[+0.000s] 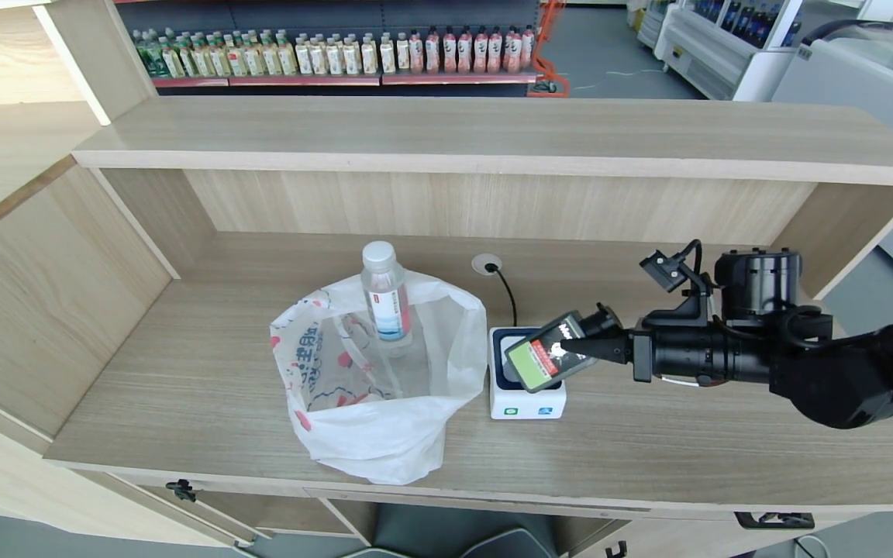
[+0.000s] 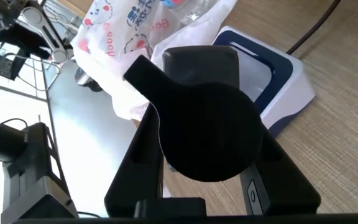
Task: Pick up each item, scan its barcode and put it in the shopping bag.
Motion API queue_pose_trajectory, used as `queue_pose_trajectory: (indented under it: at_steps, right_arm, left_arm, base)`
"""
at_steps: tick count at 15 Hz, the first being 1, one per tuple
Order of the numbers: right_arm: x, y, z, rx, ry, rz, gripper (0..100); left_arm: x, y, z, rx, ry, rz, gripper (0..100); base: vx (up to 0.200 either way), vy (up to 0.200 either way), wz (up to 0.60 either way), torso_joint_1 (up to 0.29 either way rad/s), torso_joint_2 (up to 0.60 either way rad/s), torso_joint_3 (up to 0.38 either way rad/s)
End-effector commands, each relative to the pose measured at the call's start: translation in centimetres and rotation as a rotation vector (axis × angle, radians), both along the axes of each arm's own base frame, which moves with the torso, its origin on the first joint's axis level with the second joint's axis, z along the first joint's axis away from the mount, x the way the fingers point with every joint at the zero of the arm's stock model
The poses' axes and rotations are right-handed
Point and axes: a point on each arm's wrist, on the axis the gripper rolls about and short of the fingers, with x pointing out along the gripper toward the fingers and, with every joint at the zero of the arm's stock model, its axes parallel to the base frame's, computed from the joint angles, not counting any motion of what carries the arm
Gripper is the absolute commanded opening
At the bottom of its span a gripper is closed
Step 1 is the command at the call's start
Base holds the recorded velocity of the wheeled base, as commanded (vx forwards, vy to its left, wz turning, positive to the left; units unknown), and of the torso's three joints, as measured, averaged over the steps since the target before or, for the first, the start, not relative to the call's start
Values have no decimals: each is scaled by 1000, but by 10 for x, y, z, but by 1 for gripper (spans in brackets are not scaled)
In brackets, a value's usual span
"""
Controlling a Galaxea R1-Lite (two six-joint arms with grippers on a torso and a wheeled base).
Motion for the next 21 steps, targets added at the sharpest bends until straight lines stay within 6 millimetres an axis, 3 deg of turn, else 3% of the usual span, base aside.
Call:
queue_pose_trajectory:
  at_steps: [1, 7, 9, 11, 13, 15, 17, 19, 21]
  right_arm:
    - [2, 4, -7, -6, 19, 10, 0]
    - [10, 5, 0, -5, -16, -18, 0]
    - [-1, -2, 30, 21, -87, -31, 0]
    - [-29, -18, 69, 68, -156, -68, 0]
    - [-53, -30, 87, 81, -202, -94, 0]
    - [-80, -40, 91, 73, -234, -114, 0]
    - [-94, -45, 84, 9, -307, -113, 0]
    - [-96, -49, 69, -91, -386, -123, 0]
    - [-93, -49, 70, -116, -394, -182, 0]
  left_arm:
    - [0, 0, 0, 1, -1, 1, 100]
    - [0, 0, 0, 1, -1, 1, 100]
    - [0, 0, 0, -1, -1, 1, 100]
    - [0, 0, 0, -1, -1, 1, 100]
    - [0, 0, 0, 1, -1, 1, 100]
    - [0, 0, 0, 1, -1, 1, 100]
    - [0, 0, 0, 1, -1, 1, 100]
    - [0, 0, 0, -1, -1, 1, 100]
    - [0, 0, 0, -1, -1, 1, 100]
  base:
    - [0, 0, 0, 0, 0, 0]
    - [0, 0, 0, 0, 0, 0]
    - [0, 0, 0, 0, 0, 0]
    - [0, 0, 0, 0, 0, 0]
    - [0, 0, 0, 0, 0, 0]
    - [0, 0, 0, 0, 0, 0]
    - [0, 0, 0, 0, 0, 0]
    - [0, 0, 0, 0, 0, 0]
    - [0, 100, 0, 1, 1, 6]
